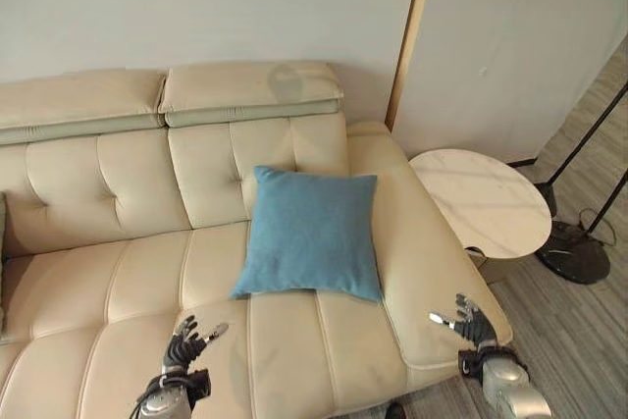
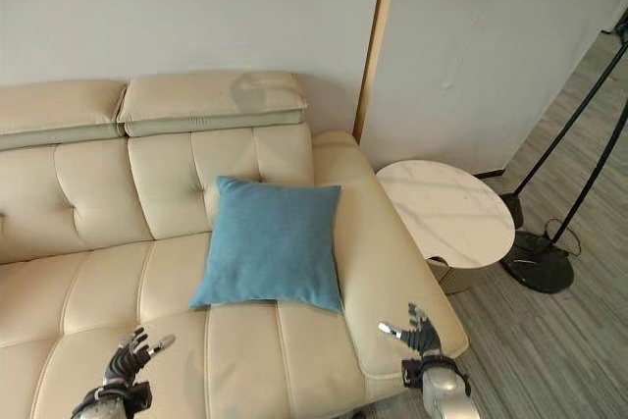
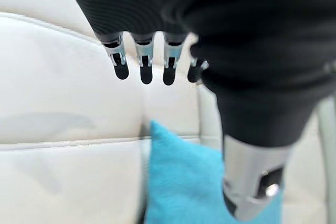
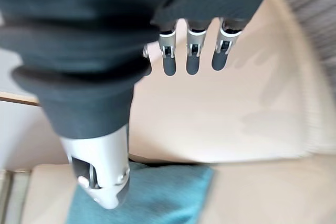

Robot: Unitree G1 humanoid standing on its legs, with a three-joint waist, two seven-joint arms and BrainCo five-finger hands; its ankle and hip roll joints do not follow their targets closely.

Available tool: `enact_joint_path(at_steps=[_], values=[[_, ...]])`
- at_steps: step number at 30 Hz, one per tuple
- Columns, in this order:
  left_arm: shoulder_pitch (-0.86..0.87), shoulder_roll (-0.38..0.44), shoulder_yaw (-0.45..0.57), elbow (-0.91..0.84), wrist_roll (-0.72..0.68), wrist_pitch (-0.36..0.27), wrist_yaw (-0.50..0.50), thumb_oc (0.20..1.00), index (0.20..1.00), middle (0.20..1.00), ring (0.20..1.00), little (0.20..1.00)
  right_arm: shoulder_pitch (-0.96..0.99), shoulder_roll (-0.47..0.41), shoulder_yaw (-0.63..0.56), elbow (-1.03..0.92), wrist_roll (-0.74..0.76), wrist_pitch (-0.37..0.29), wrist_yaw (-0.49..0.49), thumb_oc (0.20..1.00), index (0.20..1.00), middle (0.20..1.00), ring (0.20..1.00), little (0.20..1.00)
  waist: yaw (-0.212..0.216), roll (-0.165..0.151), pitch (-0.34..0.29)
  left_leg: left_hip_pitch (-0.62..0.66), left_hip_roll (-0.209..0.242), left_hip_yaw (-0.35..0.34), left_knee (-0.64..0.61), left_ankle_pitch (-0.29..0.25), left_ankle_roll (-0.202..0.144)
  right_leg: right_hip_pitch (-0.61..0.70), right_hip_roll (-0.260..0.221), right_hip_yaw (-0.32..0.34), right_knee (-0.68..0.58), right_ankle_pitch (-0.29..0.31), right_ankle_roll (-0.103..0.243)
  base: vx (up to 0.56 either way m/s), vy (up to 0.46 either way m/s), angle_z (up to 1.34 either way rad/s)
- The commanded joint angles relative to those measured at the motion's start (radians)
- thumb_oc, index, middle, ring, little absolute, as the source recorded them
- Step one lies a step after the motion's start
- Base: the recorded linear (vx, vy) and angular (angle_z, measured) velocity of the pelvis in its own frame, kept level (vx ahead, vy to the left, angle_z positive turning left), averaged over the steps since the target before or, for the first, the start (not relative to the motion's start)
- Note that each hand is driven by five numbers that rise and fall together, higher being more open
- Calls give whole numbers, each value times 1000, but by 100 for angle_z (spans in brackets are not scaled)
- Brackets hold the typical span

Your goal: Pick up all the scattered cushions and arrange them neatly on the sofa.

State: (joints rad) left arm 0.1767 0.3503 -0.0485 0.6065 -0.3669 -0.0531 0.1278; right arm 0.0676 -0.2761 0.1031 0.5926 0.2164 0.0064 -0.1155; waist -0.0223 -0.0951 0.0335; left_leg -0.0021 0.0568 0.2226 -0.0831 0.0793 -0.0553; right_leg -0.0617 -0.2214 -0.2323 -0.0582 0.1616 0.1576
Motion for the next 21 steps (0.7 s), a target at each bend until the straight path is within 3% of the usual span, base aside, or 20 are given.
enact_joint_path(at_steps=[1, 3, 6, 8, 13, 16, 18, 21], values=[[-130, 17, 5, -5, 54, -33, 2, 1000, 1000, 1000, 1000, 1000, -133, -16, -9, -3, 25, -52, 6, 1000, 1000, 1000, 1000, 1000, 10, 48, 106, -15, 5, -27, -3, -54, 42, -13, 4, 23, 195, -125, 41, -238, 6, -16], [-121, 23, -1, -23, 58, -33, -2, 1000, 1000, 1000, 1000, 1000, -125, -16, -10, -1, 38, -57, 10, 1000, 1000, 1000, 1000, 1000, 16, 55, 105, -30, 9, -19, -1, -41, 47, 0, 30, 34, 279, -179, 23, -201, -26, -30], [-98, 21, 5, -40, 50, -30, -5, 1000, 1000, 1000, 1000, 1000, -117, -19, -17, -4, 53, -58, 13, 1000, 1000, 1000, 1000, 1000, 31, 53, 88, -55, 7, -10, 7, -28, 49, 52, 68, 50, 305, -237, 13, -144, -105, -13], [-84, 18, 21, -60, 43, -28, 3, 1000, 1000, 1000, 1000, 1000, -122, -19, -19, -9, 55, -54, 5, 1000, 1000, 1000, 1000, 1000, 55, 43, 85, -79, 16, 14, 20, -7, 38, 118, 79, 32, 224, -266, 0, -157, -170, -22], [-70, 20, 41, -85, 56, -25, 6, 1000, 1000, 1000, 1000, 1000, -119, -36, -9, -21, 46, -52, 7, 1000, 1000, 1000, 1000, 1000, 61, 51, 81, -116, 63, 32, 34, 50, 1, 148, 131, 44, 81, -269, -34, -153, -251, -39], [-76, 21, 47, -91, 68, -23, 12, 1000, 1000, 1000, 1000, 1000, -101, -68, -8, -34, 43, -55, 8, 1000, 1000, 1000, 1000, 1000, 53, 89, 122, -168, 118, 14, 40, 137, -46, 156, 172, 10, 38, -268, -64, -255, -269, 9], [-97, 12, 44, -78, 56, -29, 19, 1000, 1000, 1000, 1000, 1000, -119, -81, -3, -20, 39, -54, 2, 1000, 1000, 1000, 1000, 1000, 49, 95, 145, -176, 117, -10, 53, 130, -58, 141, 161, -6, 43, -263, -70, -279, -122, 24], [-91, 7, 47, -70, 48, -27, 15, 1000, 1000, 1000, 1000, 1000, -113, -85, -5, -21, 38, -48, 7, 1000, 1000, 1000, 1000, 1000, 32, 83, 138, -155, 112, -12, 126, 59, -40, 115, 133, -26, 44, -238, -70, -211, -79, 28]])
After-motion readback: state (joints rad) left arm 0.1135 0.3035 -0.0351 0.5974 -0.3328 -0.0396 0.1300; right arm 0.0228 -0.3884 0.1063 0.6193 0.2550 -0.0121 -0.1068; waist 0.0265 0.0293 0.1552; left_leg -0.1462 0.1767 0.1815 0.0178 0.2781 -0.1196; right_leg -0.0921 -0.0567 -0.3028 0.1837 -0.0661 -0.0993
